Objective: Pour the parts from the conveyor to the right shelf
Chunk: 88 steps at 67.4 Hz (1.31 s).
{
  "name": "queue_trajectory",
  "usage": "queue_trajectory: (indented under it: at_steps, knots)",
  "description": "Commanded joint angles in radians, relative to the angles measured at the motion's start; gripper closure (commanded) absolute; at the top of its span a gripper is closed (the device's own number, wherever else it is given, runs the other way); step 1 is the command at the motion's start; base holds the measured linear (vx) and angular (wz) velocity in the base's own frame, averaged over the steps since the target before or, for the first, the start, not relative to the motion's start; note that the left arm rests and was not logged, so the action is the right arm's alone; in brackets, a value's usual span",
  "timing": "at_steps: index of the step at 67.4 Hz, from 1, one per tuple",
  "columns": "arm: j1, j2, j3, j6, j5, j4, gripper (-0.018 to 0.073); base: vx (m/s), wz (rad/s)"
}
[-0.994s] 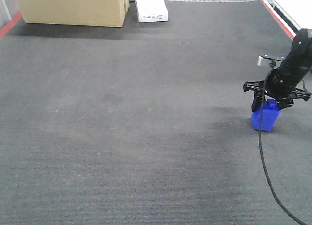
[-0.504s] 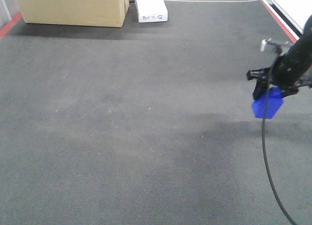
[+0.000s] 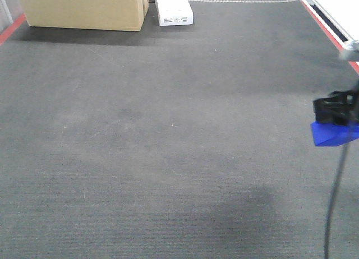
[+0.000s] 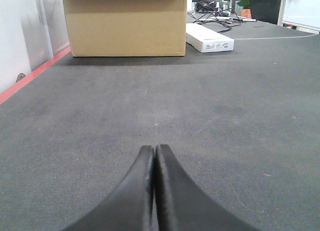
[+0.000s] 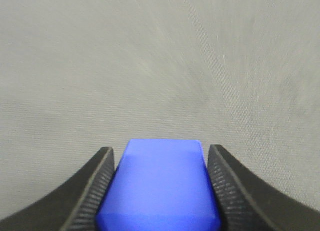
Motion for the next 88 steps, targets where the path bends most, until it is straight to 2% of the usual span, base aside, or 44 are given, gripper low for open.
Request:
queue_trajectory:
  at_steps: [1, 13, 36, 48, 88]
  knots:
    - [-0.004, -0.193, 0.096, -0.085, -0.172, 0.094, 0.0565, 0.0, 0.0]
    - [-0.004, -0.465, 0.271, -0.182, -0.27, 0.148, 0.0565, 0.0, 0.0]
    - [-0.004, -0.948, 0.605, -0.182, -0.435, 0.149, 0.0565, 0.0, 0.0]
    - [-0.004, -1.149, 0.73, -0.18, -0.41, 0.151, 0.0565, 0.0, 0.0]
    - [-0.004, -1.206, 0.766, -0.178, -0.425, 0.159, 0.0565, 0.0, 0.0]
